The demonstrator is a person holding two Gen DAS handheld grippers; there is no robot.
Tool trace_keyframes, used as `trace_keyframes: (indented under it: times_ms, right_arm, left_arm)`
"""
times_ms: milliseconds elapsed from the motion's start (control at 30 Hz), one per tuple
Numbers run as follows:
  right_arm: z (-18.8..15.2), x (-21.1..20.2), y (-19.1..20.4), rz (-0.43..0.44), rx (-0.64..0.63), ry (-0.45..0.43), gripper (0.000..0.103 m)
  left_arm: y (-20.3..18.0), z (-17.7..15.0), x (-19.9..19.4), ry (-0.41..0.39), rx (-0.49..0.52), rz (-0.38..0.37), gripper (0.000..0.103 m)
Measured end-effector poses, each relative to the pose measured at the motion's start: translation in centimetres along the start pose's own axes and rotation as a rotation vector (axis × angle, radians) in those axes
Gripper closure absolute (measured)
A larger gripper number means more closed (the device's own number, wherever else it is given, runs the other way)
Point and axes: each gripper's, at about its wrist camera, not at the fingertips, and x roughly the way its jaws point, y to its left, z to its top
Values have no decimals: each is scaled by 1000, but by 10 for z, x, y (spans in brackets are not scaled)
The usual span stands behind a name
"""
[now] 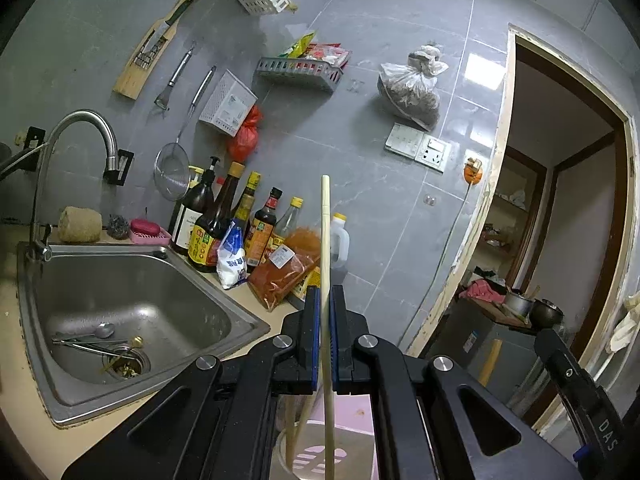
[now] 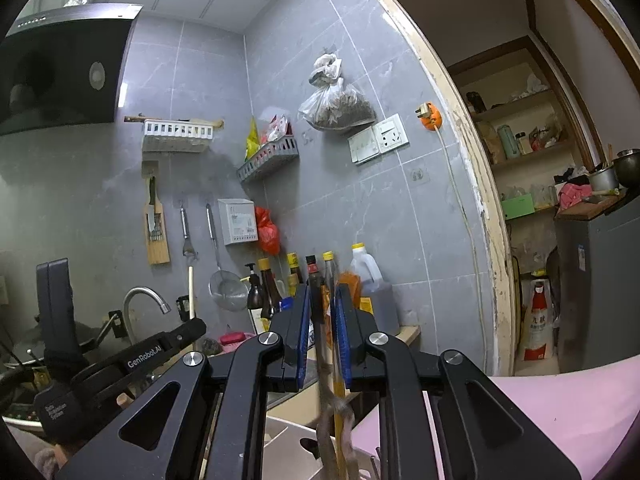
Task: Organize utensils
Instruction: 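Lift the chopstick and peeler and carry both over the caddy, then drop the chopstick and peeler into the caddy, opening both tools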
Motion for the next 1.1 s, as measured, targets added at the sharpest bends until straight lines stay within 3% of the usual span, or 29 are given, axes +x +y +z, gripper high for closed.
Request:
trace_keyframes:
  times_ms: [433, 533, 633, 733, 767, 800, 933, 1033, 1100]
  right_arm:
    - [6, -6, -2, 6, 17, 13, 90]
    - [11, -12, -2, 4, 22, 12, 79]
    - [19, -20, -2, -9, 26, 18, 75]
    - [28, -32, -4, -44, 25, 27, 60]
    - [31, -37, -5, -59, 25, 34, 49]
    - [35, -42, -6, -75, 22, 41, 45]
    - [45, -59, -14, -142, 23, 78, 31]
    - [52, -74, -19, -200, 19, 121, 24]
    - [56, -85, -25, -238, 14, 150, 19]
  left_arm:
    - [5, -8, 0, 99, 42, -53, 100]
    - [2, -7, -4, 117, 49, -63, 99]
    - [-2, -3, -9, 151, 61, -65, 97]
    - [-7, 3, -16, 172, 76, -58, 84]
    - [-10, 6, -20, 177, 80, -54, 73]
    - [-12, 9, -25, 174, 80, -53, 68]
    - [-24, 20, -38, 189, 117, -39, 57]
    - [-44, 26, -51, 204, 203, -34, 49]
    - [-56, 27, -60, 213, 236, -48, 37]
